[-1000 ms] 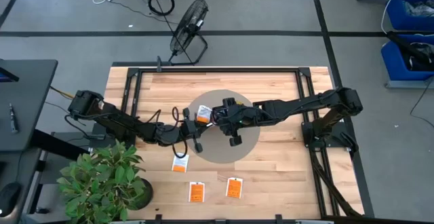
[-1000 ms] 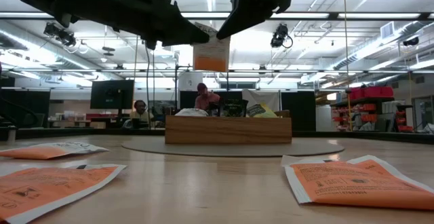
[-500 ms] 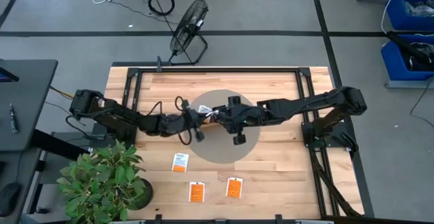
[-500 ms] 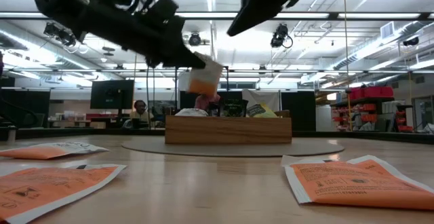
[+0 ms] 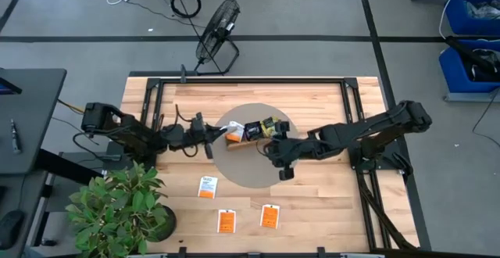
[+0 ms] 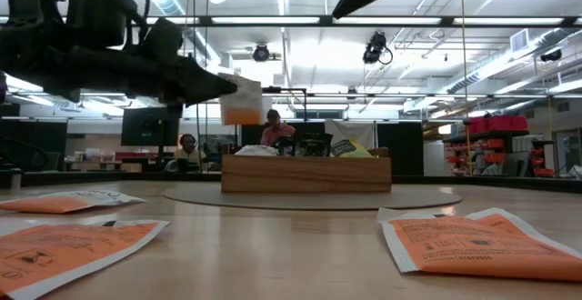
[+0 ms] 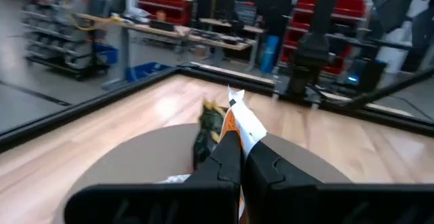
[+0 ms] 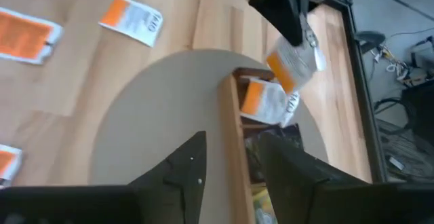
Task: Pick & Place Tea
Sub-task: Put the white tea bag into the left section of the wooden organizer
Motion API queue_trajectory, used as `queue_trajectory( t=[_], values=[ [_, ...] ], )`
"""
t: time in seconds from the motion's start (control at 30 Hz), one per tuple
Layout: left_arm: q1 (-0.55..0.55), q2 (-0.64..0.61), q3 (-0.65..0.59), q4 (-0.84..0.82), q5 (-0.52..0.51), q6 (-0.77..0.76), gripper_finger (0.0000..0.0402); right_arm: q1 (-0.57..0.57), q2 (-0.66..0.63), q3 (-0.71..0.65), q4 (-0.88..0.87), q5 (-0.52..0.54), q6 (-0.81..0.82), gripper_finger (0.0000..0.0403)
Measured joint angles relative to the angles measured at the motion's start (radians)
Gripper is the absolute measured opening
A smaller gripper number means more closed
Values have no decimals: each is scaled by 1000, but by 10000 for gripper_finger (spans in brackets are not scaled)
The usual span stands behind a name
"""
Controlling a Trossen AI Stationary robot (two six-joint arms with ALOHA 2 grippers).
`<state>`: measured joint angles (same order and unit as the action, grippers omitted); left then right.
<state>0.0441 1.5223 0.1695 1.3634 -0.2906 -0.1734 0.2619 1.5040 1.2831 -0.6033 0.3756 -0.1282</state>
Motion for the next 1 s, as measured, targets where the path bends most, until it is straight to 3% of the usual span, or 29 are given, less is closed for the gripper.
queue_trajectory(
  t=[0.43,1.0],
  values=[
    [85,5,60,-120,195,55,1,44,9,-1,40,10,42,144],
    [122,128,68,-36,262,112,1,47,9,-1,43,10,54,144]
  ],
)
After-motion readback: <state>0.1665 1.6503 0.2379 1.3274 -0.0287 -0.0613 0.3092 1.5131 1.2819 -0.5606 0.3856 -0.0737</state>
